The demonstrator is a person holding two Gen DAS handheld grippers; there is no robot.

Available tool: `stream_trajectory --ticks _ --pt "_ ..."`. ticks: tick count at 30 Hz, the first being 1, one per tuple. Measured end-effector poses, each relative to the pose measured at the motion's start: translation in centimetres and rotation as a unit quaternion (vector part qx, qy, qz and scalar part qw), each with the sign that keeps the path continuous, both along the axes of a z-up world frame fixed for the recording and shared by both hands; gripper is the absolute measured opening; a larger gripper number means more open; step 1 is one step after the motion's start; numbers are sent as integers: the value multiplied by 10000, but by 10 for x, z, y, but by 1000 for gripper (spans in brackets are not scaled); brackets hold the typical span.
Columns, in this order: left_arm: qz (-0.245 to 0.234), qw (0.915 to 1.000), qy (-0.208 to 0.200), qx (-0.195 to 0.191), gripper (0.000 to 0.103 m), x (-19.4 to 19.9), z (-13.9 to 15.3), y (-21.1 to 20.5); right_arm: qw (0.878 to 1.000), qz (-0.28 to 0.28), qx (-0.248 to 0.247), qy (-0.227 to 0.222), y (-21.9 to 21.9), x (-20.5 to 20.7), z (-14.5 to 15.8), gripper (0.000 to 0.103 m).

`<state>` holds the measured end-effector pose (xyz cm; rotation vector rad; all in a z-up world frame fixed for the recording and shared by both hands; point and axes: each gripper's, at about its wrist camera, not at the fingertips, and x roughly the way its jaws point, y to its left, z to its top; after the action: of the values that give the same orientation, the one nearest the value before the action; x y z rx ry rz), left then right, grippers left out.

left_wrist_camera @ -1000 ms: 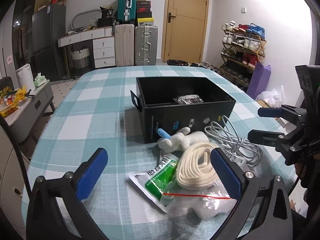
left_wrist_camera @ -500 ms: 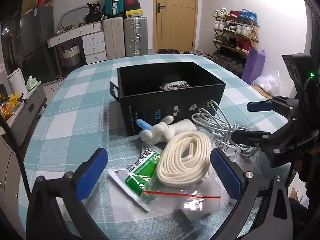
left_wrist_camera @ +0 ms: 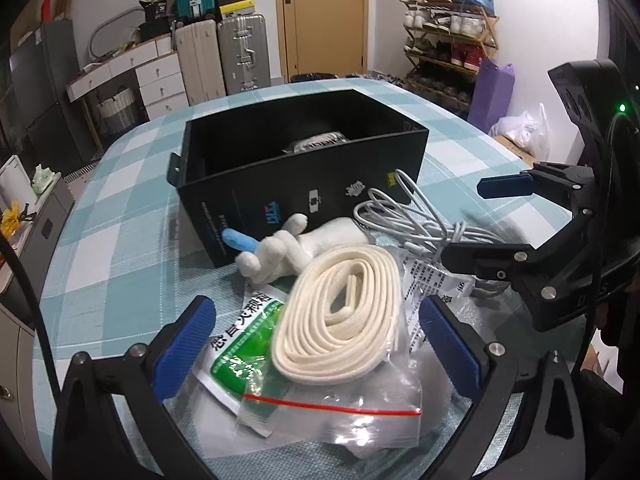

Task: Organize soft objects
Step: 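Move left gripper to bagged white strap while right gripper approaches white coiled cable, then close left gripper on bagged white strap while right gripper grasps the white cable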

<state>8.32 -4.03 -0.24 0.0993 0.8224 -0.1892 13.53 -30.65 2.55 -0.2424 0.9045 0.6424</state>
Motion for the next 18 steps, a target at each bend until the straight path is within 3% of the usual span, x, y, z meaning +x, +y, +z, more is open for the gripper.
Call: stream_trajectory --ticks 8,13,18 --pt "-57 9998 129 -172 84 5 -2 0 9997 -3 227 73 1 0 -3 102" --pt "-114 9993 207 -282 67 6 -3 2 9997 42 249 67 2 0 -3 85" --pt "-196 9992 200 -299 55 3 -4 1 9993 192 287 134 4 -1 -4 80"
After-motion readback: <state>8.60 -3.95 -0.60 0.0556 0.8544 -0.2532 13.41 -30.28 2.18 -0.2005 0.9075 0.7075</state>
